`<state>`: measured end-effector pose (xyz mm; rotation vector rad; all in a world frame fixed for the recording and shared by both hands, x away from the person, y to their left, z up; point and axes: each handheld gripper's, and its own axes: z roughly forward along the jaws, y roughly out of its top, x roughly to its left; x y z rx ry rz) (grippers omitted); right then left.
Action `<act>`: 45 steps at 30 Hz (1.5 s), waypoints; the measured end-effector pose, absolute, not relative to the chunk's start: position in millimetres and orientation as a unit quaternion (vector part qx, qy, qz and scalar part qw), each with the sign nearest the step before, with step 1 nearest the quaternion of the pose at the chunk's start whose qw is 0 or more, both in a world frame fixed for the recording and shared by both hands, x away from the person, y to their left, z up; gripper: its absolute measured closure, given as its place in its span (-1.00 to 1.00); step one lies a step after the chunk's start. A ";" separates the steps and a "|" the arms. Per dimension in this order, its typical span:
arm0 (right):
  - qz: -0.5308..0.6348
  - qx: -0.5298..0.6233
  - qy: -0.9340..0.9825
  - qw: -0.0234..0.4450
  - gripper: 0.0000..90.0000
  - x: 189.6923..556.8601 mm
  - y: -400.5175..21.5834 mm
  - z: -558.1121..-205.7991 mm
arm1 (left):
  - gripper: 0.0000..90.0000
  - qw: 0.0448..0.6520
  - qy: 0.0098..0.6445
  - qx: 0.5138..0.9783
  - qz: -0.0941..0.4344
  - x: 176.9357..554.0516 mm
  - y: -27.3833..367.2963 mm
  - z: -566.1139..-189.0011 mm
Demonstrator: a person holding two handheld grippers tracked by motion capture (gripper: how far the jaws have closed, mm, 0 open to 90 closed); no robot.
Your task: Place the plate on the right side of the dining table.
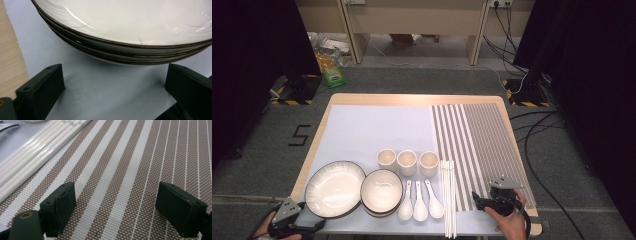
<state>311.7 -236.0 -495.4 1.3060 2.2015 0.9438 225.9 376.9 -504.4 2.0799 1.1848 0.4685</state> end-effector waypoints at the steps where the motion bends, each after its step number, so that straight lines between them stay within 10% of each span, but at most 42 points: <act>1: 0.339 0.470 0.789 0.203 -0.60 311.6 -236.4 -494.8 | -0.83 0.343 0.453 0.804 0.175 224.2 379.7 -502.0; 3: 0.342 0.471 0.787 0.204 -0.57 312.3 -237.0 -493.5 | -0.58 0.346 0.456 0.799 0.183 220.5 385.1 -497.2; 45: 0.415 0.351 0.827 0.146 -0.65 395.5 -101.6 -370.6 | -0.67 0.365 0.441 0.795 0.203 226.3 377.0 -453.3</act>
